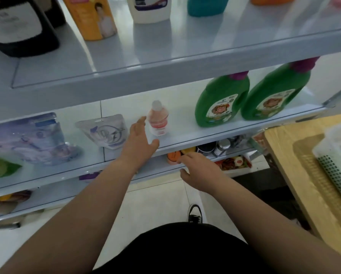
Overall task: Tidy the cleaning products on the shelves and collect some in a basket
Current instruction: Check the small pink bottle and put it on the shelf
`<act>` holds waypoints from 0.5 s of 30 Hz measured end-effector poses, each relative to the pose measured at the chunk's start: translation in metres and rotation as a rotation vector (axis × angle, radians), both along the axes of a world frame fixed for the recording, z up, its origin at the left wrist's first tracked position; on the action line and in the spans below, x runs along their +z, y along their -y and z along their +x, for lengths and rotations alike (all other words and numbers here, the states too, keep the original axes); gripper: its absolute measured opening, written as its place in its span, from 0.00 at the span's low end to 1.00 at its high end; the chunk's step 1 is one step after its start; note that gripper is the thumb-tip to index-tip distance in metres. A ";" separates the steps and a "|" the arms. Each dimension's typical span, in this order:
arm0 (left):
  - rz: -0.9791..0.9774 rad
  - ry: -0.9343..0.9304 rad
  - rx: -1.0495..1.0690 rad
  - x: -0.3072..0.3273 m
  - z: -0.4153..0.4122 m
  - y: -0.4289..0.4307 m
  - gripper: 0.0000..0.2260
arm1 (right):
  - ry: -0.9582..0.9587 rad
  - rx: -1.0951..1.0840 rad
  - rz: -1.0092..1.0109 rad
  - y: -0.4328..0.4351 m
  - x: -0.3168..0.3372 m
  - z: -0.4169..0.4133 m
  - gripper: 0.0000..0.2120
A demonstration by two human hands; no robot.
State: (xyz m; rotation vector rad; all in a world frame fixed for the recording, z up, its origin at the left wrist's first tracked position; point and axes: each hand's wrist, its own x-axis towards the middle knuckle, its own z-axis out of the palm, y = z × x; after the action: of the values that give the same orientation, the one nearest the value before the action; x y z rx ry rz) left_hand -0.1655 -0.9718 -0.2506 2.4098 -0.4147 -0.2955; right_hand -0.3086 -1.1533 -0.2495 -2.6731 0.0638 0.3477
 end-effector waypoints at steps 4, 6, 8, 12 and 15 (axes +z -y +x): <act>-0.015 -0.026 0.093 0.003 0.026 0.038 0.41 | -0.002 0.091 -0.006 0.038 0.007 0.014 0.14; -0.066 -0.081 0.139 0.003 0.035 0.049 0.36 | -0.010 0.121 -0.019 0.054 0.011 0.019 0.12; -0.137 -0.090 0.204 0.000 0.041 0.056 0.28 | -0.015 0.144 -0.028 0.068 0.015 0.023 0.12; -0.151 -0.103 0.294 0.003 0.041 0.063 0.29 | -0.018 0.181 -0.020 0.087 0.019 0.029 0.13; -0.154 -0.097 0.329 0.007 0.028 0.064 0.30 | -0.027 0.176 0.008 0.092 0.021 0.031 0.14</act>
State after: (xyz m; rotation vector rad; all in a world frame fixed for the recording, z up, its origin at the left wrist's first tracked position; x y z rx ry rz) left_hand -0.1372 -1.0356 -0.2440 2.2560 0.0061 -0.2229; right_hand -0.2775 -1.2454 -0.2285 -2.6726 -0.1654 0.4375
